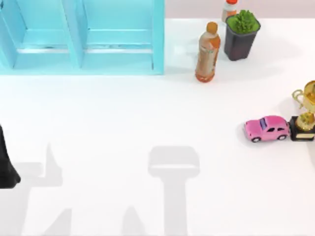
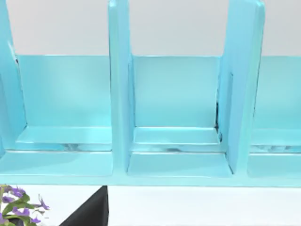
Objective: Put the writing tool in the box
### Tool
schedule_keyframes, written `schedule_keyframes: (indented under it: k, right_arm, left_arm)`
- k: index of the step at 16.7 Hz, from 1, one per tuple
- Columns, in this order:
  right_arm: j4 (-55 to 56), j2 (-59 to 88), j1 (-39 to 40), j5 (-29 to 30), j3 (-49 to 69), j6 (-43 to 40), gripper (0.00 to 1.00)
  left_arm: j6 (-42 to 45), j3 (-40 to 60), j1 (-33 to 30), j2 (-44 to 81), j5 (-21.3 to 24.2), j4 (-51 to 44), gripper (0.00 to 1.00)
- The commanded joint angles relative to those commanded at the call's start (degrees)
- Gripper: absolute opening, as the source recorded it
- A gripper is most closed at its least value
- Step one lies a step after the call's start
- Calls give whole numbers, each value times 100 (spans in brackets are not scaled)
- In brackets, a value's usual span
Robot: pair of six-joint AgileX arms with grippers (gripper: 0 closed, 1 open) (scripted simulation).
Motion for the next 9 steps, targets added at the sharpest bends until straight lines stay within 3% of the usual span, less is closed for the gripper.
schedule_keyframes:
  k: [3, 9]
  right_arm:
    - [0, 0, 0, 0, 0, 0, 98]
    - [0, 0, 0, 0, 0, 0, 100]
  left_arm:
    - [0, 0, 0, 0, 0, 0, 100]
    - [0, 0, 0, 0, 0, 0, 100]
